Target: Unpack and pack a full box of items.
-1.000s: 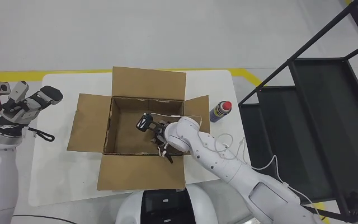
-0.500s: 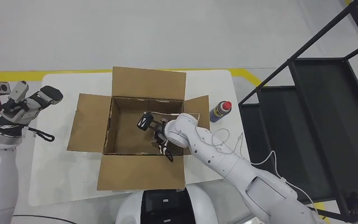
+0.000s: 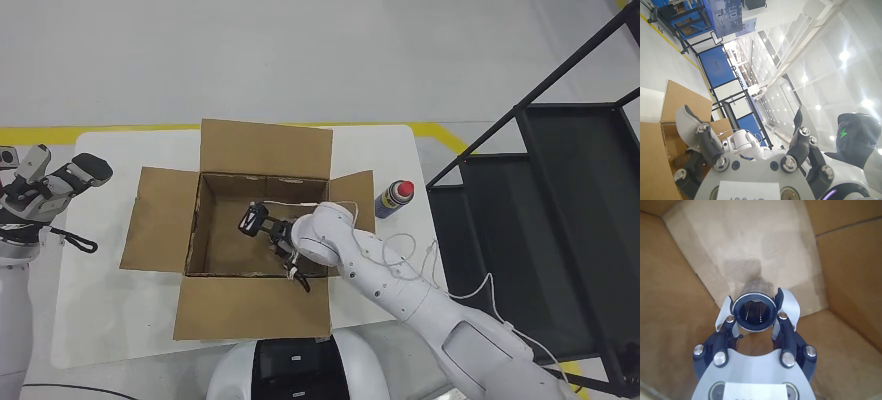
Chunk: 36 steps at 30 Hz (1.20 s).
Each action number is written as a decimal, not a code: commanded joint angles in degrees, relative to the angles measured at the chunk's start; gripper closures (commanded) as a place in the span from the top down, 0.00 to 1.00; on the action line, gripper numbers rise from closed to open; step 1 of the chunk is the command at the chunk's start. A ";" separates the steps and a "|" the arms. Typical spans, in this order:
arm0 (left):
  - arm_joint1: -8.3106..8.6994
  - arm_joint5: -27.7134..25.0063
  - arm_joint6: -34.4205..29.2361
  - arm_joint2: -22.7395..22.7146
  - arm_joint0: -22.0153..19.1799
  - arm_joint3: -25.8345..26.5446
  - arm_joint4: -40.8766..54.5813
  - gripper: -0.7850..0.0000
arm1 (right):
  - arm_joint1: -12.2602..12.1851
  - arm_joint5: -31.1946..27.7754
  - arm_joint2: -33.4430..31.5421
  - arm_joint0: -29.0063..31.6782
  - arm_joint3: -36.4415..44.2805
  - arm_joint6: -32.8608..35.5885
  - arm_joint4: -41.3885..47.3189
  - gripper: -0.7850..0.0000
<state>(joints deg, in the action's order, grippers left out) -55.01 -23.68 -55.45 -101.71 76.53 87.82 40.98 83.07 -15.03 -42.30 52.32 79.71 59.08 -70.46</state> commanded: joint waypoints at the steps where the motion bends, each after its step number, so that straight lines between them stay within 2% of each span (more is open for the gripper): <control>1: 0.00 0.00 0.00 0.00 0.00 0.00 0.00 1.00 | -1.02 -1.16 -2.11 2.54 5.90 -1.43 -1.42 0.00; 6: 0.00 0.00 0.00 0.00 0.00 0.00 0.00 1.00 | -3.67 -4.78 -7.47 10.68 17.87 -7.88 -7.00 0.00; 11: 0.00 0.00 0.00 0.00 0.00 0.00 0.00 1.00 | -5.21 -8.20 -10.38 16.20 21.03 -16.98 -11.28 0.00; 36: 0.00 0.00 0.00 0.00 0.00 0.00 0.00 1.00 | -5.21 -8.20 -10.38 16.20 21.03 -16.98 -11.28 0.00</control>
<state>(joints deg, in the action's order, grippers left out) -55.01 -23.68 -55.45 -101.71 76.53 87.82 40.98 77.86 -23.24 -52.68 68.51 100.73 42.09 -81.74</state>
